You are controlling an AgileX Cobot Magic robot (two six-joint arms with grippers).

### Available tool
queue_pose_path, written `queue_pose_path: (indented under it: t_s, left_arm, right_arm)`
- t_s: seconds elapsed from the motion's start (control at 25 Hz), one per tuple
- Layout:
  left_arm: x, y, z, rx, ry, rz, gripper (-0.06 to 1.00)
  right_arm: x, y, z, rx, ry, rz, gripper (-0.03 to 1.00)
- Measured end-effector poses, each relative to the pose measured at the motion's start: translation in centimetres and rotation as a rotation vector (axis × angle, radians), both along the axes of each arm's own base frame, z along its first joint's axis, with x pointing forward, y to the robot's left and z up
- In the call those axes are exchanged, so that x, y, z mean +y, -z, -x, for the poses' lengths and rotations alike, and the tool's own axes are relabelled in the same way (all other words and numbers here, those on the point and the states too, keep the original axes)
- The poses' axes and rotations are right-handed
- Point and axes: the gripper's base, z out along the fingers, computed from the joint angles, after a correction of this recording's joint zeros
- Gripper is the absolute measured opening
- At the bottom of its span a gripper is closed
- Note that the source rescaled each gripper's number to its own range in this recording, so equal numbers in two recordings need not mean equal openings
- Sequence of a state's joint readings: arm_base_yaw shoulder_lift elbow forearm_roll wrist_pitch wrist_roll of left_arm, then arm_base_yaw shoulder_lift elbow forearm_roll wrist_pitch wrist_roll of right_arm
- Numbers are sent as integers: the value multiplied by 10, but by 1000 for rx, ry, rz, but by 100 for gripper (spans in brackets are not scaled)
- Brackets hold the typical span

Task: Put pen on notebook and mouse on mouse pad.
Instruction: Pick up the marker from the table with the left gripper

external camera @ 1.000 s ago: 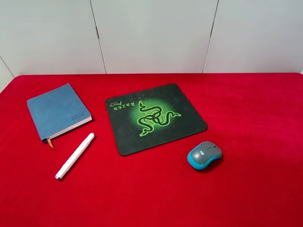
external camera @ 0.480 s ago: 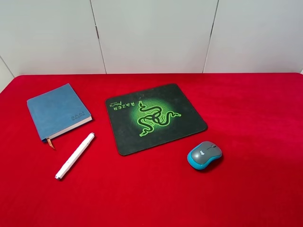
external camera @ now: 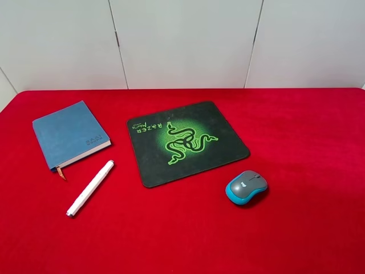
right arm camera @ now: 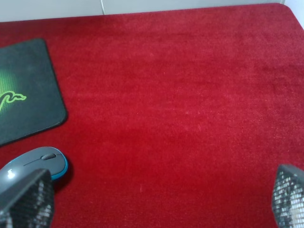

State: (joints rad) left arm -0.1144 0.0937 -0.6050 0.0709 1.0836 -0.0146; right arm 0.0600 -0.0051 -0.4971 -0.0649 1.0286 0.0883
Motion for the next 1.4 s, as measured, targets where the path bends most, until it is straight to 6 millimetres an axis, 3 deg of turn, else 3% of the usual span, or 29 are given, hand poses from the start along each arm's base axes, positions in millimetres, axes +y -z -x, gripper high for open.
queue_pose_path:
  t_s: [0.32, 0.56, 0.76, 1.0, 1.4]
  left_arm:
    - [-6, -41, -52, 181, 1, -19, 100]
    - [-15, -46, -114, 387, 11, -20, 100]
    - [-29, -28, -158, 564, 50, -4, 100]
    - [-59, 12, -200, 739, 153, -56, 100]
    - [-99, 72, -237, 867, 244, -124, 99]
  right_arm:
    - [0, 0, 0, 0, 0, 0, 100]
    - [0, 0, 0, 0, 0, 0, 100]
    - [0, 0, 0, 0, 0, 0, 100]
    - [0, 0, 0, 0, 0, 0, 100]
    - [0, 0, 0, 0, 0, 0, 100]
